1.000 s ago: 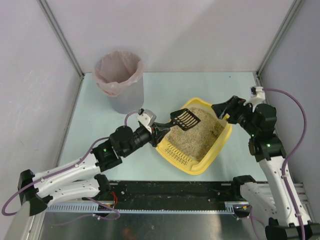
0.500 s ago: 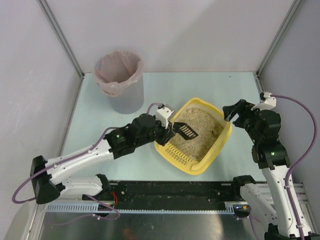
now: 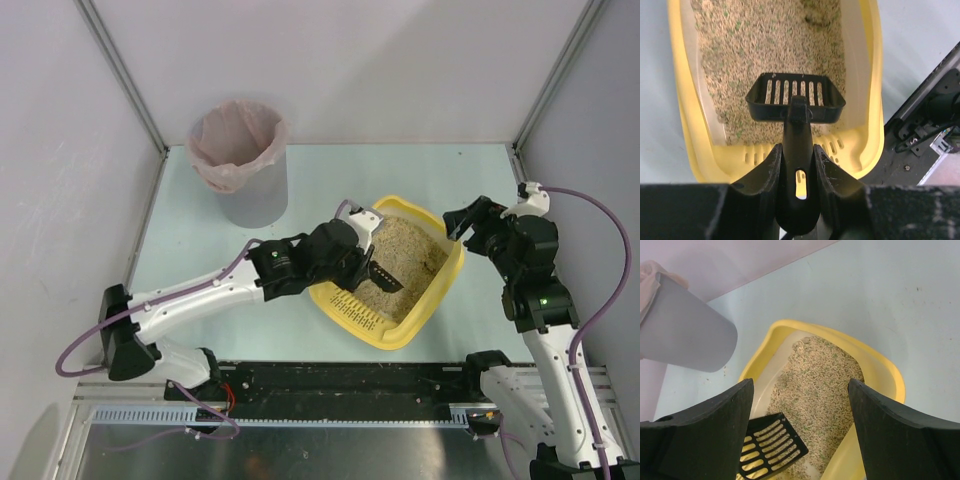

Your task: Clean the litter box

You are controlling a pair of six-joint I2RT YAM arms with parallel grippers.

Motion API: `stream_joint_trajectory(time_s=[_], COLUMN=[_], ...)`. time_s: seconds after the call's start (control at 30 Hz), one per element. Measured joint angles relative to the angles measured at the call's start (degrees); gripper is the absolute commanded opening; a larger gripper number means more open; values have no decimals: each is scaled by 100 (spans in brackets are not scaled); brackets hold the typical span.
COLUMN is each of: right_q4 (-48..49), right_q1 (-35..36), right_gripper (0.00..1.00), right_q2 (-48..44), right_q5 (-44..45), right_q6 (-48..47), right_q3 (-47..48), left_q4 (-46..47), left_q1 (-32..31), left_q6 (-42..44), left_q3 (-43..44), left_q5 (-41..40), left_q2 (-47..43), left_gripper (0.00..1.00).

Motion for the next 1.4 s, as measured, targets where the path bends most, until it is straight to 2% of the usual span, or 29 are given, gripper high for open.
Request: stream_joint_trajectory(time_s=[0.27, 0.63, 0.97, 1.4], right_q4=[-37, -175, -146, -46], right_q1=[0, 0, 0, 2], right_gripper=[80, 80, 79, 79], right_q2=[-9, 140, 424, 424], right_q5=[87, 122, -149, -184], right_q6=[107, 184, 282, 363], right_q3=[50, 52, 52, 50], left_q4=[-774, -1241, -1095, -330], left_q1=[-22, -22, 98, 398], left_q6=[-520, -1021, -1130, -1126], left_q3=[343, 470, 487, 133], left_q5=[-260, -975, -1132, -975], left_q2=[407, 741, 953, 1069], left_gripper=[0, 0, 0, 0])
